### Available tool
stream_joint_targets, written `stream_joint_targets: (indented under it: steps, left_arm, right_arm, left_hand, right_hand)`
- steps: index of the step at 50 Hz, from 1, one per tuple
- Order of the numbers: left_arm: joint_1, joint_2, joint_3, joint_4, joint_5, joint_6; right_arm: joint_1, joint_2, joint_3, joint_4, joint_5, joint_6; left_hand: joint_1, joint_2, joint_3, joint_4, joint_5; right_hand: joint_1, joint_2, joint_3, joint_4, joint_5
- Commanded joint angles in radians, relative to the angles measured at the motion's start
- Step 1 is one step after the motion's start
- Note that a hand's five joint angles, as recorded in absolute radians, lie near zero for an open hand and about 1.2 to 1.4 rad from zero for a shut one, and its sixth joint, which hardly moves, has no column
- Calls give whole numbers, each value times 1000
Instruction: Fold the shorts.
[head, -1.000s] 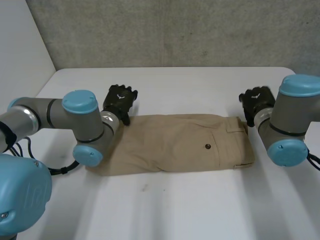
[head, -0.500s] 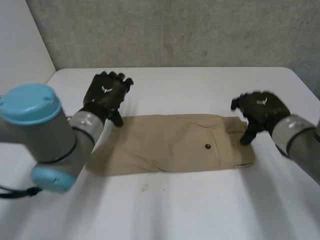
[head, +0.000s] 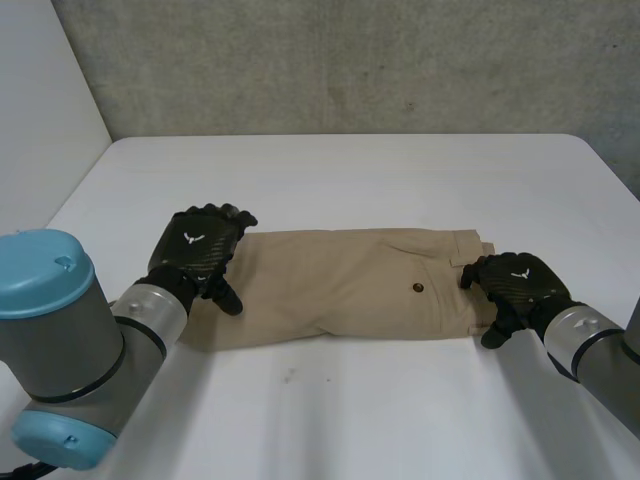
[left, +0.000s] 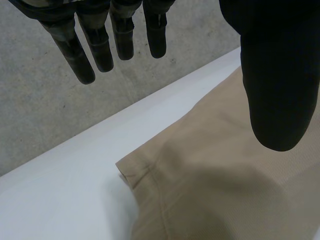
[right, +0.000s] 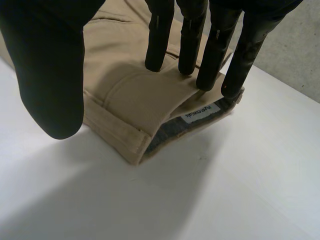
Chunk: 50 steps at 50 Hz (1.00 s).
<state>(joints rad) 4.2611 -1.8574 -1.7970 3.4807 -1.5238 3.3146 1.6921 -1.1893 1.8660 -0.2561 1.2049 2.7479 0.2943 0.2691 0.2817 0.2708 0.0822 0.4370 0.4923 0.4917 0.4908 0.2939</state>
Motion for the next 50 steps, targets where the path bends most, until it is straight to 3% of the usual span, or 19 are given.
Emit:
stream_joint_targets:
  steps: [1,7,13,20,24,35,38,43,50]
  left_arm:
    - [2,-13,2,15,-1,0]
    - [2,-14,-1,18,-1,0]
    - [0,-14,-4,18,-2,0]
    - [0,-11,-5,17,-7,0]
    - [0,-3,-13,17,-7,0]
    - [11,21,-22,17,-7,0]
    - [11,21,-22,17,-7,0]
    - [11,23,-22,17,-9,0]
    - [19,46,-22,15,-9,0]
  right_arm:
    - [4,62,-31,-49,2,-33]
    - [4,97,-64,-60,38,-40]
    - [4,120,-93,-63,76,-42]
    - [-12,86,-90,-51,105,-34]
    - [-99,7,-74,-34,113,-40]
    - [-210,-52,-168,201,111,-192]
    - [-158,-84,-220,242,117,-225]
    - [70,-139,-329,261,113,-228]
    - [328,-102,-421,242,81,-254]
  left_hand:
    - [-43,-17,-30,-19,-5]
    - [-43,-17,-30,-19,-5]
    - [-46,-20,-33,-22,-8]
    - [-48,-23,-36,-25,-11]
    - [-48,-23,-36,-25,-11]
    - [-51,-26,-39,-28,-14]
    - [-51,-26,-39,-28,-14]
    - [-54,-29,-42,-31,-17]
    - [-57,-32,-45,-34,-20]
  right_hand:
    - [124,68,69,70,92]
    - [287,232,233,234,256]
    - [958,903,903,904,926]
    - [959,904,905,905,928]
    - [959,904,905,905,928]
    - [959,904,905,905,928]
    - [959,904,905,905,928]
    - [959,904,905,905,928]
    - [959,904,905,905,928]
